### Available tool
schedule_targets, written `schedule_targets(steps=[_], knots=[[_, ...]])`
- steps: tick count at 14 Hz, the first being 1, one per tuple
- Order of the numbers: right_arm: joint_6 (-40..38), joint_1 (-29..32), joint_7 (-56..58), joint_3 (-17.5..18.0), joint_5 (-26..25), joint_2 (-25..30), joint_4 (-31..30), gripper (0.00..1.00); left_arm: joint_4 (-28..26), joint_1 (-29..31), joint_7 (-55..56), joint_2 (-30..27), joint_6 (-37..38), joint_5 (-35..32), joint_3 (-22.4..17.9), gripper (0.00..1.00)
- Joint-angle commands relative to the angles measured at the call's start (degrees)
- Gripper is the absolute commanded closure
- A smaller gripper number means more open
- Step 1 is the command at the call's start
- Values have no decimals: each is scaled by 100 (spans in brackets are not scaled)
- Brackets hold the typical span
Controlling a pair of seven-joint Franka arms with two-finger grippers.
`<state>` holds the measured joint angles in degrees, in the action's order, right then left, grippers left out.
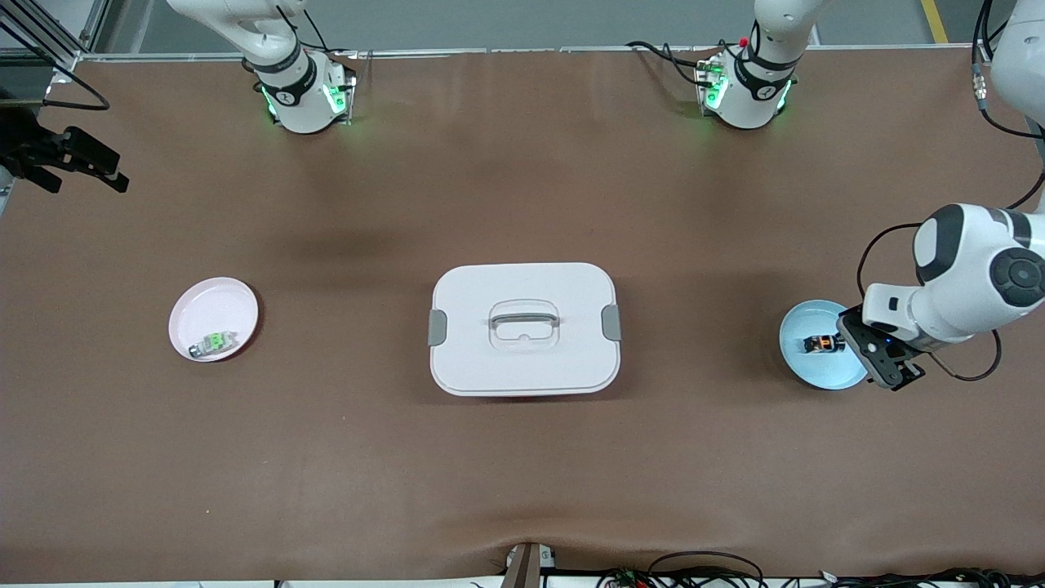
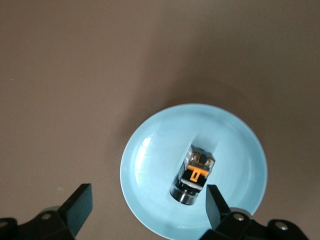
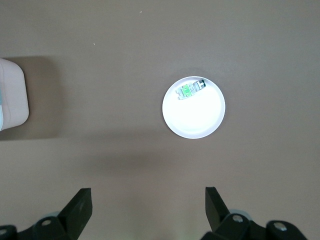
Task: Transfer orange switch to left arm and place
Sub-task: 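Lower the switch onto the blue plate and open the left gripper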
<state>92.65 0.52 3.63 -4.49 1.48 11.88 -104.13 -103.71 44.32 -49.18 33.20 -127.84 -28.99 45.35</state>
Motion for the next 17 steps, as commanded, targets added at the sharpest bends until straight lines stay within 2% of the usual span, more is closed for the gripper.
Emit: schedule_targets(steps=[1, 5, 9, 12, 17], knots=[[-90, 202, 129, 71, -69, -37, 139, 0, 421, -229, 942, -33, 628, 183, 316, 0], [-98, 203, -107, 71, -69, -37, 148, 0, 816, -319, 2067, -86, 1373, 200, 597, 0], [-98, 203, -249, 80, -60, -37, 183, 0, 1484, -731, 3517, -94, 2183, 183, 633, 0], [-98, 203, -231, 80, -69, -37, 201, 0, 1775, -916, 4555, -130, 2395, 200, 633, 0], [-204, 212, -222, 80, -69, -37, 218, 0, 1775, -1188, 6426, -305, 2483, 200, 659, 0]])
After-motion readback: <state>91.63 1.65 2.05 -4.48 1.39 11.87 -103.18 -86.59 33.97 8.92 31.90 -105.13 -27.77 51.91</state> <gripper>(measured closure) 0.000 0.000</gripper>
